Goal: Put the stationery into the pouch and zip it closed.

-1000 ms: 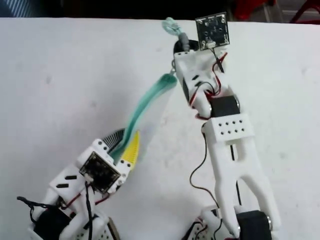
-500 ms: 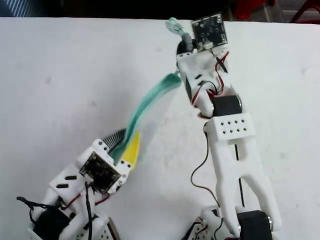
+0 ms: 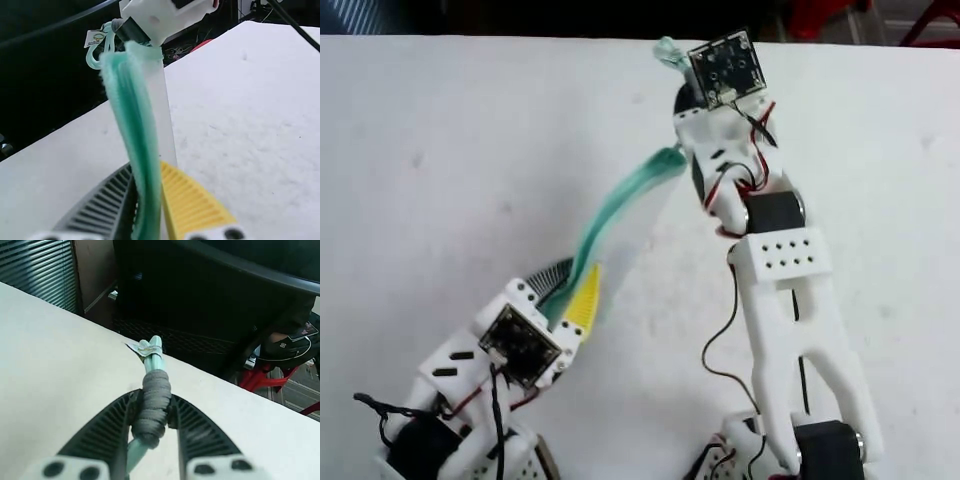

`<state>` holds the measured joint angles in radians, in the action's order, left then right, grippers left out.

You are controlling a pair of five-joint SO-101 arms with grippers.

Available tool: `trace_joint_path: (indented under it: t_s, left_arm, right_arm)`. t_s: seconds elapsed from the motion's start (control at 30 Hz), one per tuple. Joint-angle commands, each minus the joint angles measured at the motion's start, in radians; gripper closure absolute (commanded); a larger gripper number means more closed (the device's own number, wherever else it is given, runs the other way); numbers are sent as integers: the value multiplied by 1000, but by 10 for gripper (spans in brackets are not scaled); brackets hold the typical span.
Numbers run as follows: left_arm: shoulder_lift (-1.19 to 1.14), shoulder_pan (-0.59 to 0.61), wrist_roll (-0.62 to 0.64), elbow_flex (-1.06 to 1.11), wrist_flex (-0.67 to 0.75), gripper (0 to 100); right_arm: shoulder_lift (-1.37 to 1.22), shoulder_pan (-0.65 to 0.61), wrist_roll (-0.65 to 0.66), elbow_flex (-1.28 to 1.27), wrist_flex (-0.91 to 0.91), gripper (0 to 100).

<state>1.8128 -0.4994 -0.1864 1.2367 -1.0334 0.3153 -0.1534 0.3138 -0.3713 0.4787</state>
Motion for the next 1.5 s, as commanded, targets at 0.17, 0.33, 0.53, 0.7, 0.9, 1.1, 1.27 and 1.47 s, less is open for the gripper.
trace_joint_path:
  t_s: [0.17,0.33,0.53,0.7,0.9,1.1,1.27,1.47]
  left_arm:
    - [12,4,-2,-41,-29,980]
    - [12,5,-2,-41,-29,980]
    - [12,5,-2,-41,-29,980]
    - [12,5,-2,-41,-29,980]
    - [12,12,-2,-41,-29,979]
    - [12,12,-6,-38,-29,979]
    - [12,12,-6,-37,-29,979]
    - [12,12,-8,-35,-35,979]
  right_arm:
    - [-24,70,23,5,-15,980]
    - [-25,76,25,3,-59,980]
    - [-25,76,25,3,-61,980]
    - [-22,77,20,3,-54,978]
    - [59,68,-58,55,110,803]
    - [213,68,-250,155,366,724]
    - [320,36,-399,284,555,735]
    - [341,-216,-514,459,823,734]
